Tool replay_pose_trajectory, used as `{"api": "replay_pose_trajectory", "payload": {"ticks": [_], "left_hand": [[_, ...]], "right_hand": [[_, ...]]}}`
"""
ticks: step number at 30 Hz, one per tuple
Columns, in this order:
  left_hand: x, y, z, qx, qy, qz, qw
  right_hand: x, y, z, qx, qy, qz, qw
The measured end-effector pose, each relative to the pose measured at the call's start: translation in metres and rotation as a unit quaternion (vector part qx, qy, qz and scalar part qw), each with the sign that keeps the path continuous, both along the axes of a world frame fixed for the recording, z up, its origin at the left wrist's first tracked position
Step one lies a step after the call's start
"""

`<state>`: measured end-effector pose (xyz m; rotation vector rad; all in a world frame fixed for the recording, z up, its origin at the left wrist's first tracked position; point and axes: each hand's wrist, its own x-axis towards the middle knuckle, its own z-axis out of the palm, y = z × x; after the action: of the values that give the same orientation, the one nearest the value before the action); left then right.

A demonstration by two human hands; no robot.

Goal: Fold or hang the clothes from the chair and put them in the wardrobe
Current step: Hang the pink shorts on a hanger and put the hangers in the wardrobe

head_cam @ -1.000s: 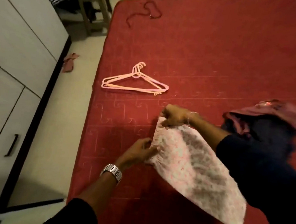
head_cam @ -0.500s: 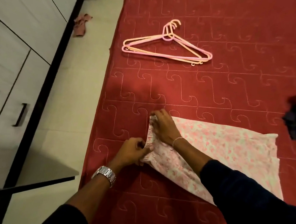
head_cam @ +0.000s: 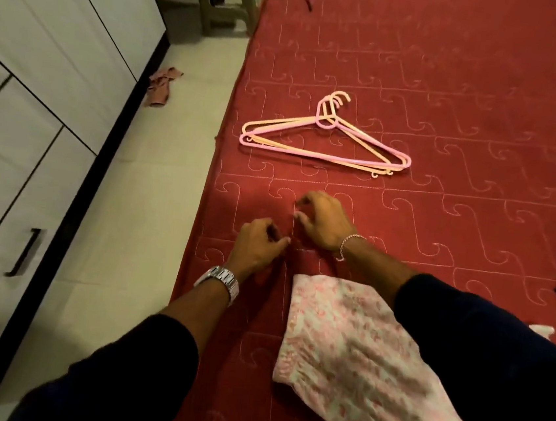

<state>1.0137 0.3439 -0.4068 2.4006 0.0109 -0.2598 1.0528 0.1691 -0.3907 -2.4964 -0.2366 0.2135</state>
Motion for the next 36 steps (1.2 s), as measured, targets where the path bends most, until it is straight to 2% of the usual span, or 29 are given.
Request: {"api": "replay_pose_trajectory", "payload": {"ticks": [6,12,17,23,26,29,31,33,36], "left_hand": [[0.073,-0.01,-0.008,-0.051,-0.009,-0.023,0.998],[0.098,-0.01,-0.027,-0.067,0.078,-0.018,0.995],[0.106,-0.009,-0.024,-0.073,0.131,-0.02,0.989],[0.099,-0.01,-0.021,-0.087,0.115,0.004,0.99],[0.09,-0.015,-0.02,-0.023,0.057,0.006,0.998],[0.068,-0.017,-0.006,0.075,-0.051,-0.079,0.993],[0.055,-0.016,0.01,0.098,-0.163,-0.099,0.977],[0.049,-0.014,0.027,0.091,-0.265,-0.072,0.957],[0.054,-0.011,0.052,0.159,-0.393,-0.021,0.905]], "right_hand": [[0.064,-0.007,-0.003,-0.072,-0.017,-0.045,0.996],[0.107,-0.014,-0.015,-0.183,-0.03,-0.057,0.981],[0.101,-0.009,-0.013,-0.247,-0.063,-0.05,0.966],[0.078,-0.016,-0.009,-0.232,-0.084,-0.022,0.969],[0.061,-0.02,-0.006,-0.25,-0.097,0.009,0.963],[0.045,-0.025,-0.004,-0.238,-0.098,0.013,0.966],[0.034,-0.031,-0.002,-0.218,-0.097,0.016,0.971],[0.024,-0.036,0.004,-0.173,-0.096,0.007,0.98],[0.015,-0.043,0.016,-0.088,-0.094,-0.021,0.991]]}}
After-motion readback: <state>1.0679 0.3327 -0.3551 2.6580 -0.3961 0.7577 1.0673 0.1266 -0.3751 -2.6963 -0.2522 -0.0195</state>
